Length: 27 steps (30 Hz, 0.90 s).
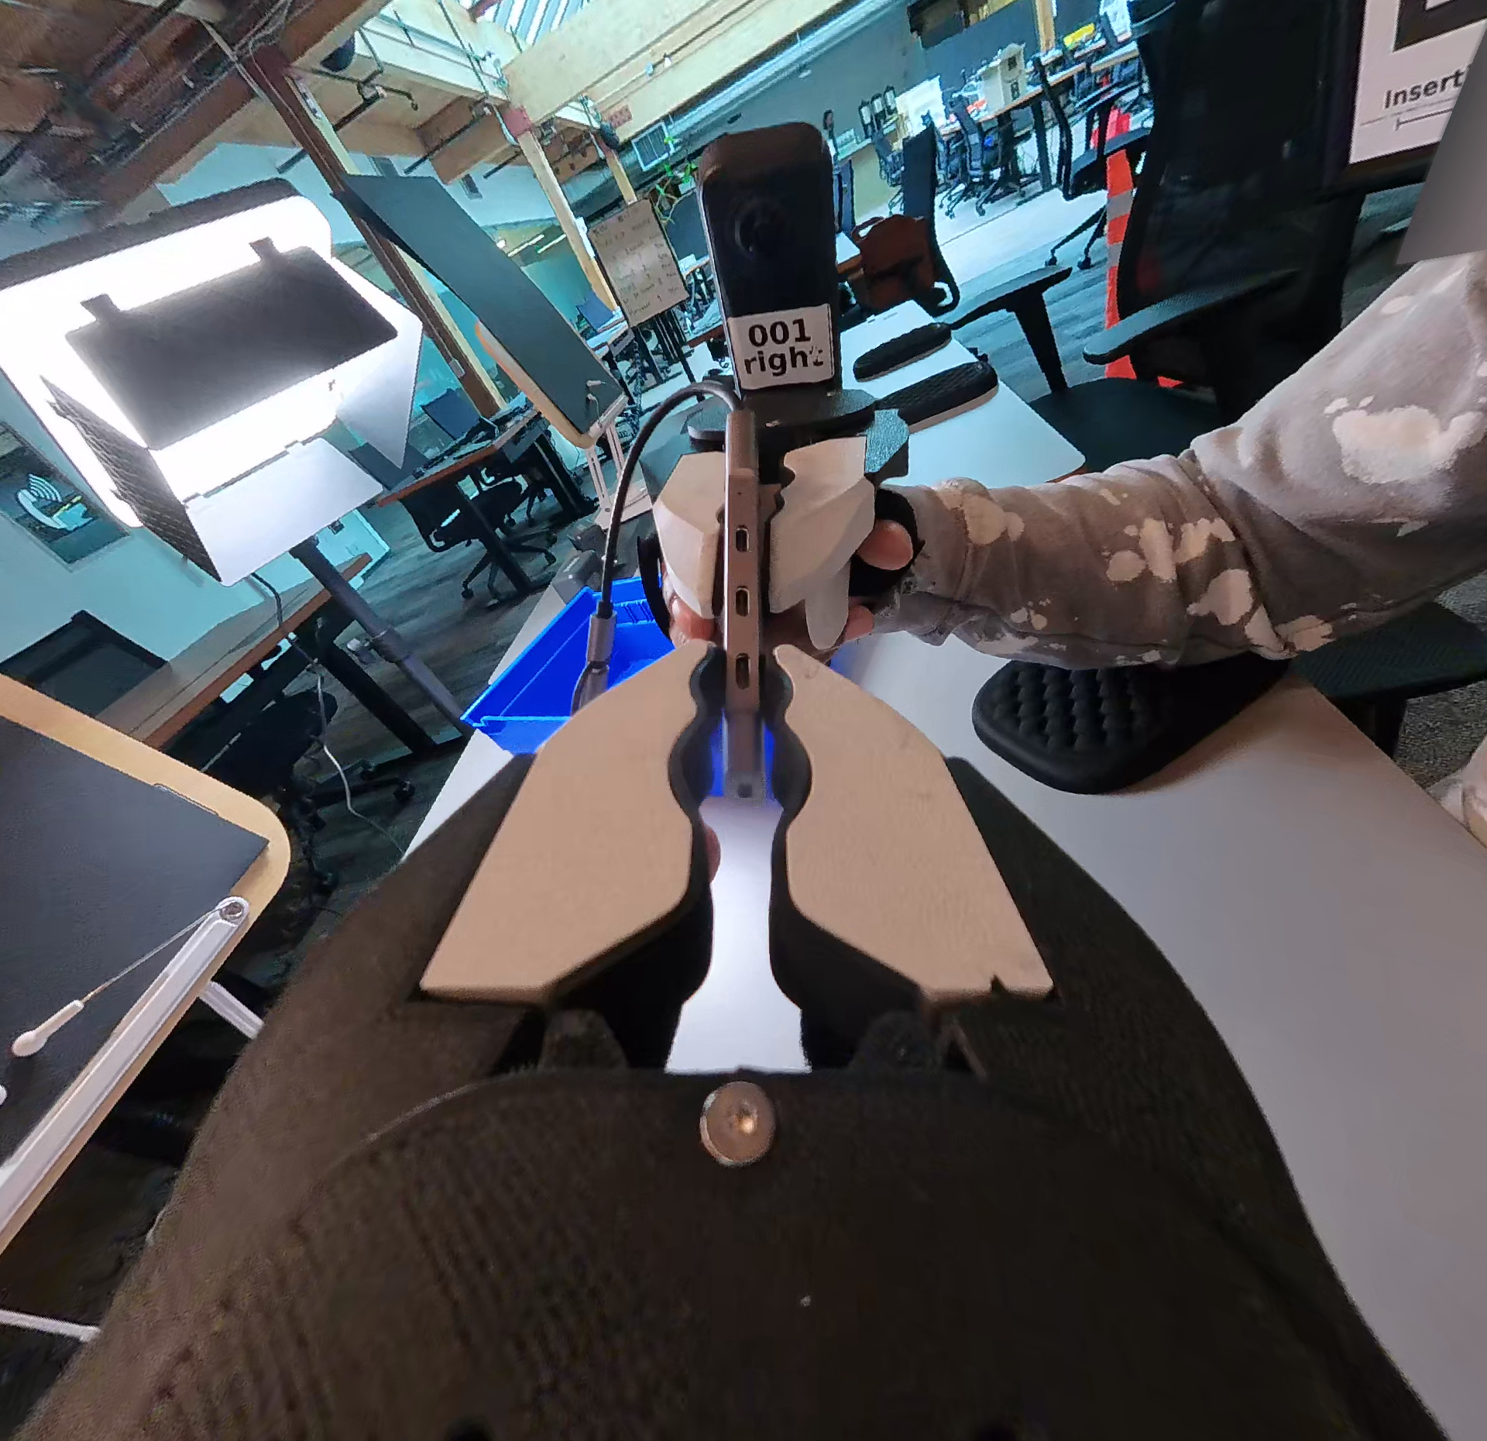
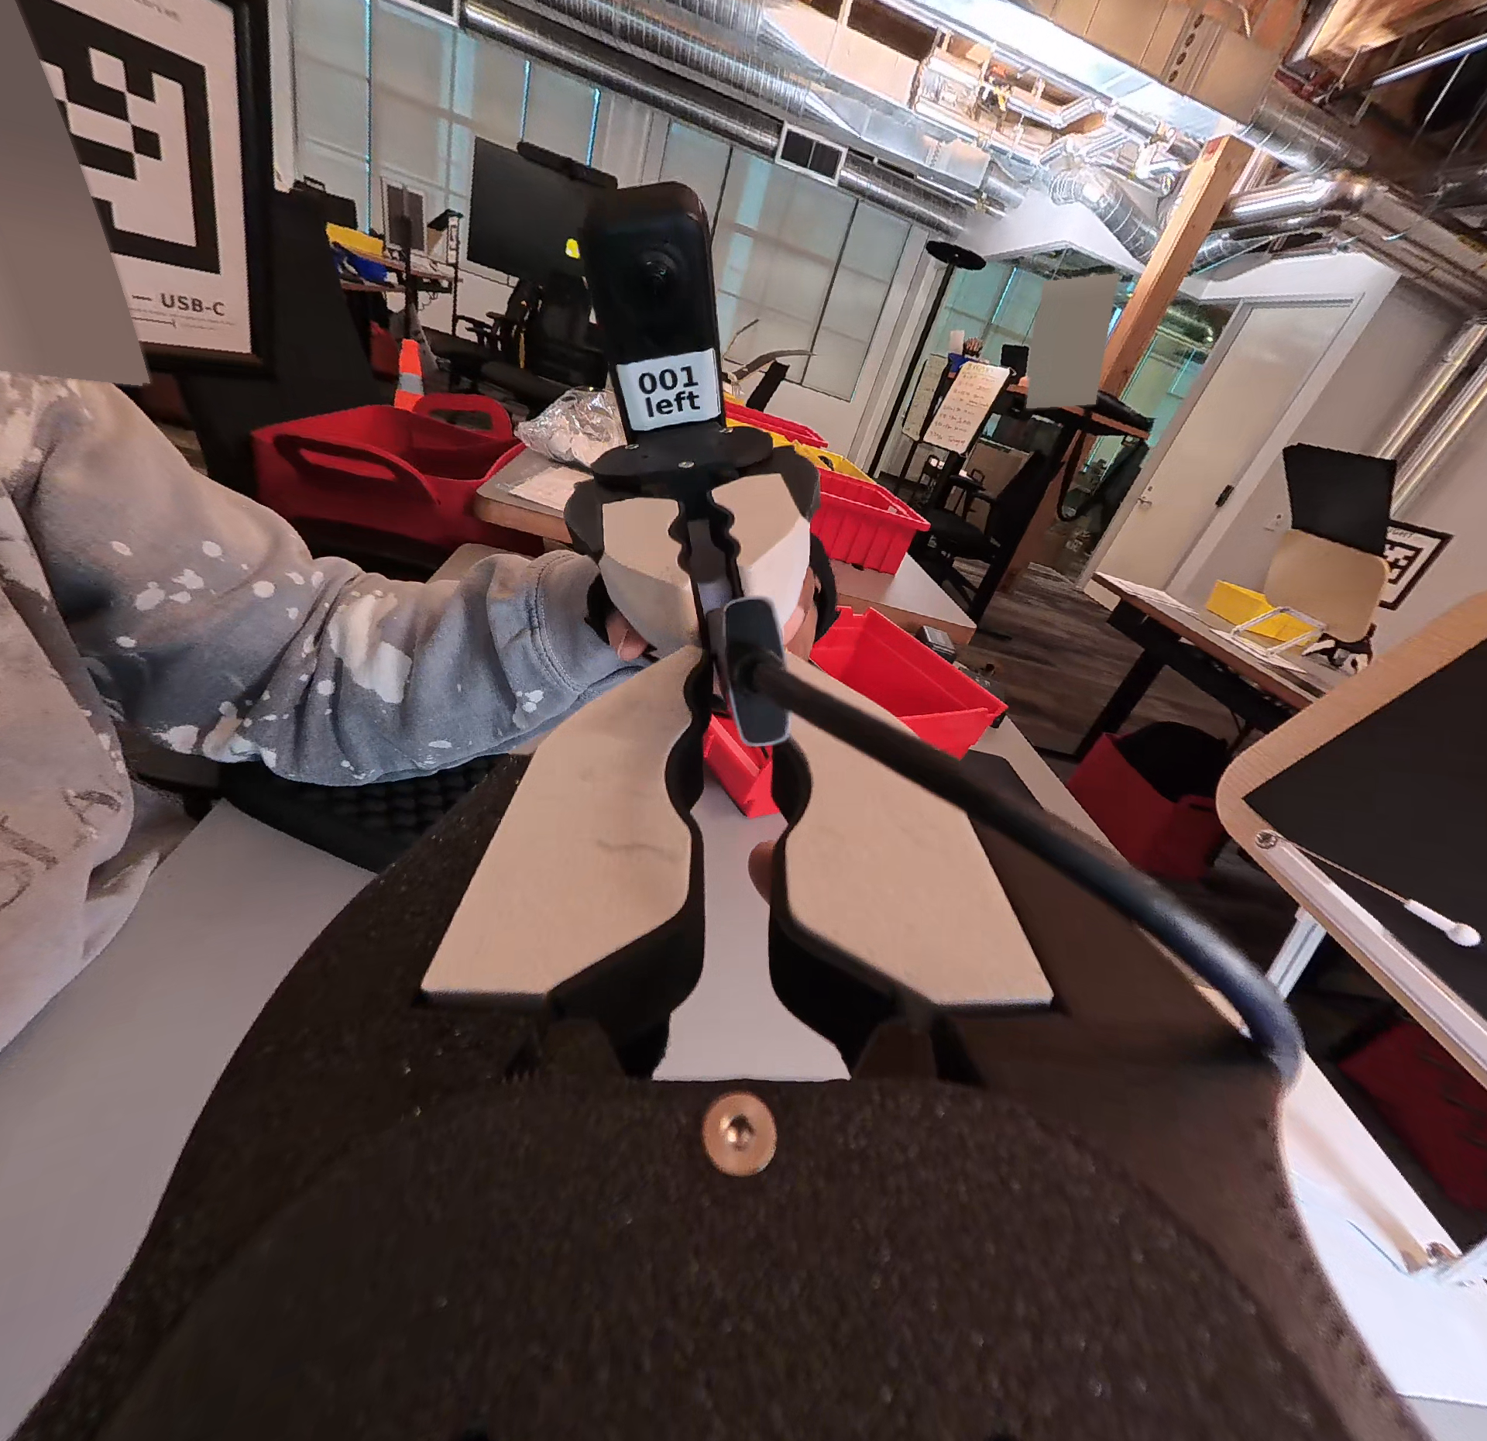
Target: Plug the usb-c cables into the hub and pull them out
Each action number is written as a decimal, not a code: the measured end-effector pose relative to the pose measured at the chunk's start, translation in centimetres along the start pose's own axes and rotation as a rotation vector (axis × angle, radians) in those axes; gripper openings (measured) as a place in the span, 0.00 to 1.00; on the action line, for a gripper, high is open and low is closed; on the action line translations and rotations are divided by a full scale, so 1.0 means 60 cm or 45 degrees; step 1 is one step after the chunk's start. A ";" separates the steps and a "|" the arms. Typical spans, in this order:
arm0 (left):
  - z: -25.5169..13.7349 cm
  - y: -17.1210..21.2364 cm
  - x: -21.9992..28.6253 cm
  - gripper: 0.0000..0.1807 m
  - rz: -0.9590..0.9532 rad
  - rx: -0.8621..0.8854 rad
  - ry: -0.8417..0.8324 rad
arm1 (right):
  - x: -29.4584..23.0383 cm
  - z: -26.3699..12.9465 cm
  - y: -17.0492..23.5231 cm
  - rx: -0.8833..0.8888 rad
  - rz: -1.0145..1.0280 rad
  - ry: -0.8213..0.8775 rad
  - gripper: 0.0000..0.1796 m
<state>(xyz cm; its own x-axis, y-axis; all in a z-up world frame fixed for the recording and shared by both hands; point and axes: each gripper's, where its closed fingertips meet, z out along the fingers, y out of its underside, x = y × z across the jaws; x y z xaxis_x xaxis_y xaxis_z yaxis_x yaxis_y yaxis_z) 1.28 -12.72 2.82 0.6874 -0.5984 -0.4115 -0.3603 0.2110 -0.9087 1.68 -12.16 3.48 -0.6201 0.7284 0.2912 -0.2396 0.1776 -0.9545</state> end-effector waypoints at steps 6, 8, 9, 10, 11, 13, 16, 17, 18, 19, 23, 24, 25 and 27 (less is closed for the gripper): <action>0.008 0.003 0.006 0.05 0.013 -0.031 0.008 | -0.006 -0.003 0.005 -0.020 0.004 -0.044 0.06; 0.009 0.001 0.009 0.05 0.005 -0.018 0.017 | -0.009 -0.005 0.003 -0.008 0.019 -0.069 0.05; 0.009 -0.004 0.009 0.05 -0.003 0.006 0.019 | -0.010 -0.006 0.000 0.009 0.028 -0.078 0.05; 0.006 -0.012 0.009 0.06 -0.016 0.043 0.021 | -0.009 -0.008 -0.001 0.015 0.037 -0.081 0.05; 0.000 -0.023 0.009 0.12 -0.039 0.081 0.028 | -0.007 -0.010 -0.002 0.019 0.042 -0.077 0.05; -0.026 -0.047 -0.005 0.18 -0.079 0.142 -0.010 | -0.002 -0.019 -0.007 0.050 0.071 -0.077 0.05; -0.097 -0.071 -0.057 0.18 -0.070 0.148 -0.228 | 0.015 -0.041 -0.019 0.081 0.084 -0.037 0.05; -0.126 -0.069 -0.079 0.18 -0.076 0.111 -0.312 | 0.021 -0.048 -0.022 0.085 0.088 -0.023 0.05; -0.156 -0.062 -0.102 0.17 -0.094 0.055 -0.399 | 0.026 -0.053 -0.022 0.088 0.094 -0.012 0.05; -0.188 -0.047 -0.124 0.17 -0.114 -0.026 -0.486 | 0.032 -0.057 -0.022 0.088 0.099 0.002 0.05; -0.316 0.079 -0.186 0.13 -0.164 -0.548 -0.716 | 0.051 -0.057 -0.006 0.060 0.124 0.047 0.05; -0.343 0.119 -0.190 0.12 -0.194 -0.681 -0.723 | 0.052 -0.055 -0.001 0.056 0.132 0.045 0.05; -0.369 0.162 -0.189 0.11 -0.221 -0.823 -0.710 | 0.053 -0.053 0.002 0.055 0.140 0.041 0.05; -0.419 0.249 -0.179 0.12 -0.215 -1.143 -0.666 | 0.054 -0.048 0.009 0.051 0.154 0.035 0.05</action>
<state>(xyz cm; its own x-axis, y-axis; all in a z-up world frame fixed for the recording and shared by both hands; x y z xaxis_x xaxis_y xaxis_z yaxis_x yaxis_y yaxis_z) -27.35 -22.59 -4.58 0.8819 -0.1133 -0.4576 -0.4221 -0.6221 -0.6594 1.71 -7.78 3.72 -0.6257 0.7608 0.1721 -0.1947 0.0613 -0.9790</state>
